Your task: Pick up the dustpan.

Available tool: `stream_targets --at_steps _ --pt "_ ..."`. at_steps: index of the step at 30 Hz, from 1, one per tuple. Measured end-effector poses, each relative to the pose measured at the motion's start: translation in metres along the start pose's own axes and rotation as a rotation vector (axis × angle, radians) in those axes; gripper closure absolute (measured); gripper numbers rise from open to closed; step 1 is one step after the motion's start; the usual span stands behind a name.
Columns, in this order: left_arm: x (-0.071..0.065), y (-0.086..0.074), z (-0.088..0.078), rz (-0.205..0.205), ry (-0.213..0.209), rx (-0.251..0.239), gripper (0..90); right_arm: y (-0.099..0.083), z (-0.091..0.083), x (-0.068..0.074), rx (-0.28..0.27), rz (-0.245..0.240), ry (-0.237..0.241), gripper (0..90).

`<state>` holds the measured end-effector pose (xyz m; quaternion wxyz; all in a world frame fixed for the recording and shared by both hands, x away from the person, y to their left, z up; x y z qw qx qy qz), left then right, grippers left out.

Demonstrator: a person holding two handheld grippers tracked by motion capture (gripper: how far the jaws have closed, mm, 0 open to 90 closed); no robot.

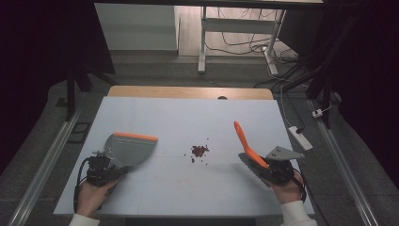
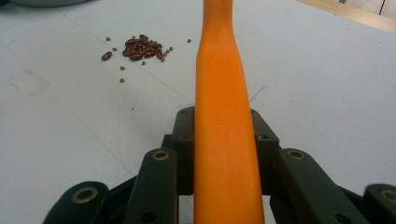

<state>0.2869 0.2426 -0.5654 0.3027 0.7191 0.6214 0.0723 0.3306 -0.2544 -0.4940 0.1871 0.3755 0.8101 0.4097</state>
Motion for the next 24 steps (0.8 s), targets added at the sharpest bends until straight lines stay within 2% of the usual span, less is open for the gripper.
stream_targets --at_steps 4,9,14,21,24 --pt "0.000 0.002 -0.003 0.013 -0.014 -0.034 61.8 -0.001 0.001 0.000 0.003 -0.002 0.001 69.5" --pt "-0.001 0.004 -0.008 0.051 -0.028 -0.073 61.8 0.000 0.001 0.000 0.001 -0.001 0.001 69.5" --pt "-0.003 0.005 -0.011 0.093 -0.073 -0.089 61.8 0.000 0.001 0.000 -0.001 -0.003 -0.001 69.5" --pt "-0.004 0.009 -0.014 0.151 -0.097 -0.113 61.8 0.002 0.002 0.000 -0.014 0.000 -0.005 69.5" --pt "-0.002 0.011 -0.017 0.165 -0.122 -0.123 61.8 0.003 0.003 0.002 -0.016 -0.011 -0.001 69.5"
Point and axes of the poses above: each handheld gripper's, and its own axes: z roughly forward along the jaws, y roughly out of its top, x roughly to its left, the point moved 5 cm from there along z, roughly forward along the jaws, and after that the axes turned 5 degrees about z, right-handed, at the moved point
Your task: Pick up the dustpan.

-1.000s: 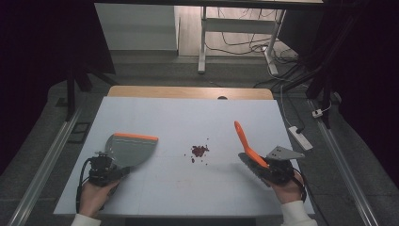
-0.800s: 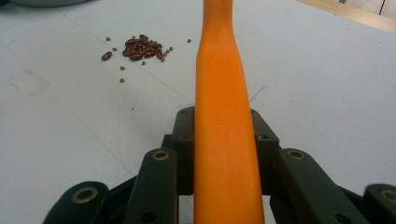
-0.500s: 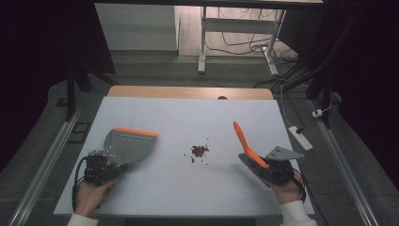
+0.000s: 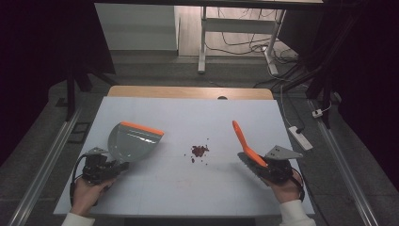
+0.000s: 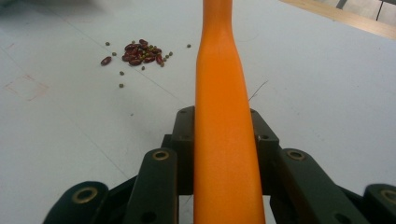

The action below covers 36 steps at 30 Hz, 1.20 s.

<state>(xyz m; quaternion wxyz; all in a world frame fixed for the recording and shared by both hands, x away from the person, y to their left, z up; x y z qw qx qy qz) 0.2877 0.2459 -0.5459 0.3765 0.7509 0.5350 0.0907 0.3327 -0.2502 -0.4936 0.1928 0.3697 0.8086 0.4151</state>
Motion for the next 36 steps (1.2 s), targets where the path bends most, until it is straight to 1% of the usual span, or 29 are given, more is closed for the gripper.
stream_targets --at_steps 5,8,12,15,20,23,26,29,32,33,36 --pt "0.003 0.000 -0.002 0.017 -0.019 -0.012 61.8 0.000 0.001 0.002 0.003 0.002 0.001 69.5" --pt "0.003 0.000 -0.003 0.033 -0.023 -0.016 61.8 0.000 0.001 0.002 0.000 0.000 -0.001 69.5" --pt "0.002 0.001 -0.005 0.061 -0.038 -0.032 61.8 0.000 0.002 0.002 0.004 -0.001 0.001 69.5" --pt "0.001 0.001 -0.007 0.084 -0.042 -0.033 61.8 -0.001 0.002 0.002 0.004 0.000 0.002 69.5" --pt "-0.001 0.001 -0.011 0.123 -0.071 -0.047 61.8 -0.001 0.002 0.001 0.003 0.002 -0.001 69.5" --pt "-0.003 0.002 -0.013 0.153 -0.084 -0.046 61.8 -0.001 0.003 0.001 0.004 0.000 -0.003 69.5" --pt "-0.005 0.002 -0.013 0.176 -0.101 -0.041 61.8 -0.001 0.003 0.001 0.005 -0.008 -0.003 69.5" --pt "-0.008 0.002 -0.014 0.196 -0.117 -0.037 61.8 -0.001 0.003 0.001 0.002 -0.004 -0.002 69.5" --pt "-0.011 0.002 -0.014 0.225 -0.132 -0.027 61.8 -0.001 0.003 0.001 0.002 0.000 -0.006 69.5" --pt "-0.013 0.002 -0.014 0.241 -0.137 -0.023 61.9 -0.001 0.003 0.001 0.002 0.000 -0.006 69.5" --pt "-0.018 0.002 -0.015 0.281 -0.130 -0.006 61.8 0.000 0.003 0.002 0.002 0.001 -0.005 69.5"
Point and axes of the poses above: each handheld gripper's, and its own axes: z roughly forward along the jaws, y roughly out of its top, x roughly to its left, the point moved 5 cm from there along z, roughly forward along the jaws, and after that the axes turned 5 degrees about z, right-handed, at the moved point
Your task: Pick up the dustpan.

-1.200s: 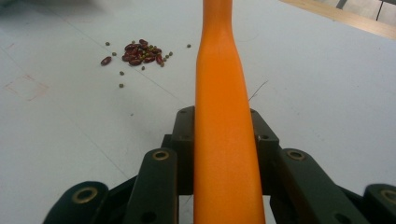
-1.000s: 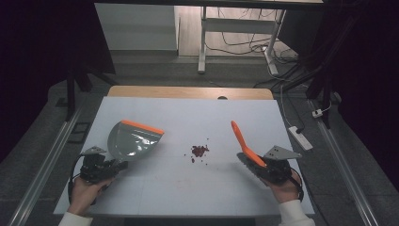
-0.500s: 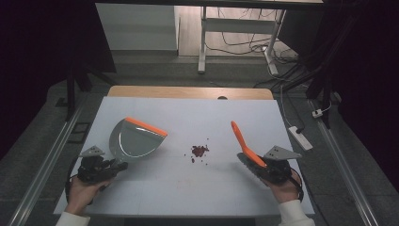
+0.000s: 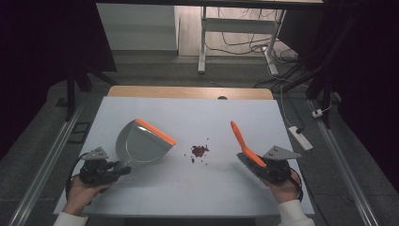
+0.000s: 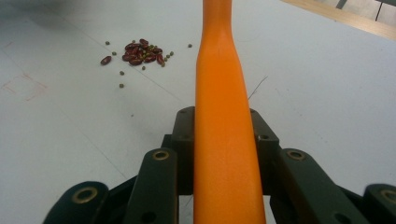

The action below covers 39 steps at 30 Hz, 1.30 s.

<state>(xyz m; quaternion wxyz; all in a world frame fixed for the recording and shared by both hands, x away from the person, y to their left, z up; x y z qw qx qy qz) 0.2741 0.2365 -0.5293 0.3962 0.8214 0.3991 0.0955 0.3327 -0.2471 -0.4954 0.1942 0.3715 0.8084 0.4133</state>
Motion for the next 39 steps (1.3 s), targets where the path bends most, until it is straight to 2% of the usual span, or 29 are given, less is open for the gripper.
stream_targets --at_steps 6,14,18,24,29,39 --pt "-0.006 0.001 0.001 0.044 -0.021 0.021 61.8 0.000 0.000 0.000 0.002 -0.002 0.001 69.5" --pt "-0.016 0.001 0.005 0.078 -0.066 0.051 61.8 0.001 0.000 0.000 -0.002 -0.001 0.001 69.5" --pt "-0.022 0.000 0.009 0.124 -0.081 0.085 61.8 0.000 0.002 0.002 0.006 -0.008 0.005 69.5" --pt "-0.026 -0.002 0.014 0.141 -0.111 0.124 61.8 0.000 0.003 0.003 0.010 -0.012 0.008 69.5" --pt "-0.030 -0.003 0.020 0.148 -0.092 0.152 61.8 0.000 0.003 0.002 0.012 -0.014 0.008 69.5" --pt "-0.038 -0.006 0.029 0.189 -0.142 0.212 61.7 0.000 0.005 0.003 0.015 -0.014 0.009 69.5"
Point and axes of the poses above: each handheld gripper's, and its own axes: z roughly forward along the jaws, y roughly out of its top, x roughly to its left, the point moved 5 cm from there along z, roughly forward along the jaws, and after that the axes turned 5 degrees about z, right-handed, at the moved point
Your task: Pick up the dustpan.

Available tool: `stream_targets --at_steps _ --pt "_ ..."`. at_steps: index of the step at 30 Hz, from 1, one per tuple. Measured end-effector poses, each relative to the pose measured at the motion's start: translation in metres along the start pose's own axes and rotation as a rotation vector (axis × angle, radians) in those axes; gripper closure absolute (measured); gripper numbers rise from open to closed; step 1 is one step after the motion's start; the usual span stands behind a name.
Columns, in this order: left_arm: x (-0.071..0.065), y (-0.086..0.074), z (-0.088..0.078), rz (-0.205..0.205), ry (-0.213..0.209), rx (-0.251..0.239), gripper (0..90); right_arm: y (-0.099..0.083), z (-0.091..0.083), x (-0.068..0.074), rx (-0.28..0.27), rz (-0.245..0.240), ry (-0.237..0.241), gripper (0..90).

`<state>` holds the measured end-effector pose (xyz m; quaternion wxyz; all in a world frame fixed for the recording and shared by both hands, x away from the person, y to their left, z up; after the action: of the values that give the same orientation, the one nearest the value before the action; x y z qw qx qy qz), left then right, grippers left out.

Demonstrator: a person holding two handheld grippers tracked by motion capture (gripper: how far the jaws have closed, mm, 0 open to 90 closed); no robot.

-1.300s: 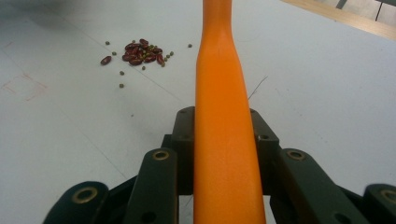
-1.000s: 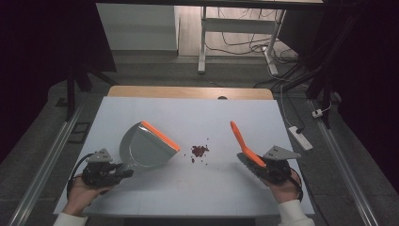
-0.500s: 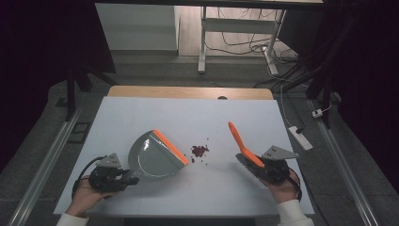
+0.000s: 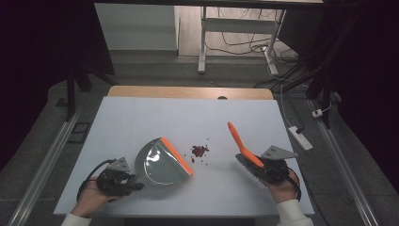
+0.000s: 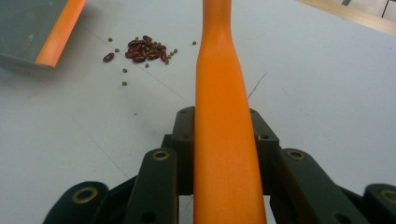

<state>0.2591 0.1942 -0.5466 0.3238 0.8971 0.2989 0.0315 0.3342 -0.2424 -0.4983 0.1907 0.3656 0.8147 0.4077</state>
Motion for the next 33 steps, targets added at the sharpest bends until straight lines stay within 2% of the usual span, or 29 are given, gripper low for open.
stream_targets --at_steps 6,17,25,29,33 --pt "0.000 -0.001 0.003 -0.008 -0.009 0.028 61.7 0.000 0.001 0.000 0.002 0.000 0.001 69.5" --pt "0.001 0.000 0.010 -0.034 -0.034 0.048 61.7 0.000 0.002 0.001 0.004 -0.005 0.001 69.5" --pt "0.002 0.003 0.016 -0.030 -0.061 0.065 61.8 0.001 0.002 0.000 0.001 -0.001 -0.002 69.5" --pt "0.003 0.006 0.018 -0.047 -0.077 0.067 61.8 0.002 0.003 0.000 0.002 -0.006 -0.004 69.5" --pt "0.004 0.007 0.018 -0.047 -0.076 0.072 61.8 0.006 0.005 0.000 -0.008 -0.009 -0.007 69.5"
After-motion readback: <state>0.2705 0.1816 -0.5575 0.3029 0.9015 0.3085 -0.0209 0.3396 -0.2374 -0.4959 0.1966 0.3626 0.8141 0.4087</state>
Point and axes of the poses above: each handheld gripper's, and its own axes: z roughly forward along the jaws, y roughly out of its top, x roughly to its left, the point moved 5 cm from there along z, roughly forward along the jaws, and after that the axes turned 5 degrees about z, right-handed, at the moved point
